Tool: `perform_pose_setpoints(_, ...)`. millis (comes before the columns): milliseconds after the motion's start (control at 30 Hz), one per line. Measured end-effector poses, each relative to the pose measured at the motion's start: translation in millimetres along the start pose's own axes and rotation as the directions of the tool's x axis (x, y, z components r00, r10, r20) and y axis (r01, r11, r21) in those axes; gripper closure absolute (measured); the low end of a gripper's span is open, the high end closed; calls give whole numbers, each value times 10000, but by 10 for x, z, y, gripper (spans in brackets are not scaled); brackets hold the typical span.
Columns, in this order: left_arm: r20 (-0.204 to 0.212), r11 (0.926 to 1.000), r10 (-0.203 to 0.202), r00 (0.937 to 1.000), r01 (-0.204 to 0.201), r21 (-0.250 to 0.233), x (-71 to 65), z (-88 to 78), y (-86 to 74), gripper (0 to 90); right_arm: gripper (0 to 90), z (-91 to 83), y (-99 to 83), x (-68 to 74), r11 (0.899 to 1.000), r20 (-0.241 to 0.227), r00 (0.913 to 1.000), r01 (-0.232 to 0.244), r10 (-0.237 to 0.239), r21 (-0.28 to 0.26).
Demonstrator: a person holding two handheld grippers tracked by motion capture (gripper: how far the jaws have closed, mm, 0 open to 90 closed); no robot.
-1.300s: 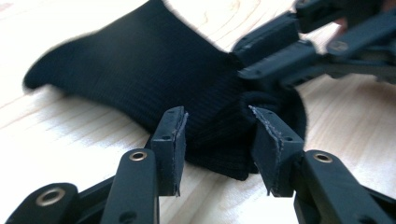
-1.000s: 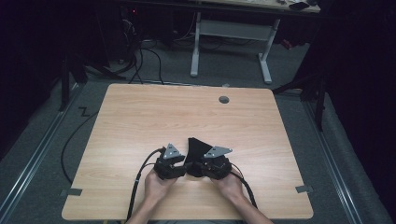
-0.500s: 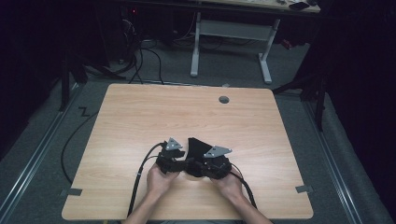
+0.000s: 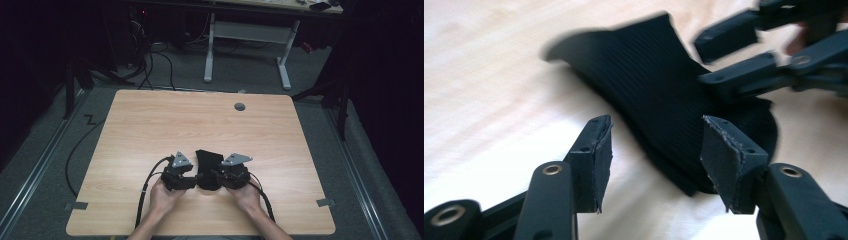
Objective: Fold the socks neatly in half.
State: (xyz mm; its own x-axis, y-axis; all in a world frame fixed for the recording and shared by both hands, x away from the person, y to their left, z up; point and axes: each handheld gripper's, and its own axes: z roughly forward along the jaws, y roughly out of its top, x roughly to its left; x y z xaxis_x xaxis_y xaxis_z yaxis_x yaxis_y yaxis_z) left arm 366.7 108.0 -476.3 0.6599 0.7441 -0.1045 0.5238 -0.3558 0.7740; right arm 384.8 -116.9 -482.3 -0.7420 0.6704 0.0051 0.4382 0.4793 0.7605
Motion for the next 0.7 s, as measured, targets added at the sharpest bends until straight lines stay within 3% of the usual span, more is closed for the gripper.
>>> perform_pose_setpoints(100,-158,9995,-282,9995,280,-162,89,-25,85,467,639,-28,75,29,9997,-139,9998,129,-133,-226)
perform_pose_setpoints(200,-342,9963,-851,9958,847,-132,226,36,182,460,637,8,110,77,9997,-323,9993,198,-202,-129)
perform_pose_setpoints(367,-731,9938,-1101,9912,1108,59,395,184,346,430,600,96,57,147,9993,-644,9975,320,-306,198)
perform_pose_setpoints(533,-426,9898,-1358,9898,1374,368,460,402,514,394,591,118,5,188,9980,-580,9969,550,-531,311)
perform_pose_setpoints(700,-16,9892,-1100,9939,1096,970,397,624,588,406,590,134,-34,187,9966,-438,9964,748,-733,351)
